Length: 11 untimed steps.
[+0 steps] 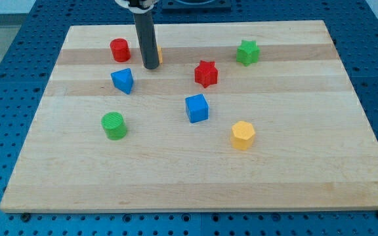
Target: Point at the yellow hexagon
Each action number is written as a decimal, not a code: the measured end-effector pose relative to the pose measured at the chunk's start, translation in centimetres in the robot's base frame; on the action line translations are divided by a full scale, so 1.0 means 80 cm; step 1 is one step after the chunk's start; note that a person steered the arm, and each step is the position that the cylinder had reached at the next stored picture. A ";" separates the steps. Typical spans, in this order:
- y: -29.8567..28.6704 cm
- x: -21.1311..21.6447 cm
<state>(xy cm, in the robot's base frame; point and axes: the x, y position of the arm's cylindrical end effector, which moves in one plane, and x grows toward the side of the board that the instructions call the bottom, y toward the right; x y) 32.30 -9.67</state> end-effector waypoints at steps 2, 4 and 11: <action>0.000 0.043; 0.000 0.151; 0.146 0.262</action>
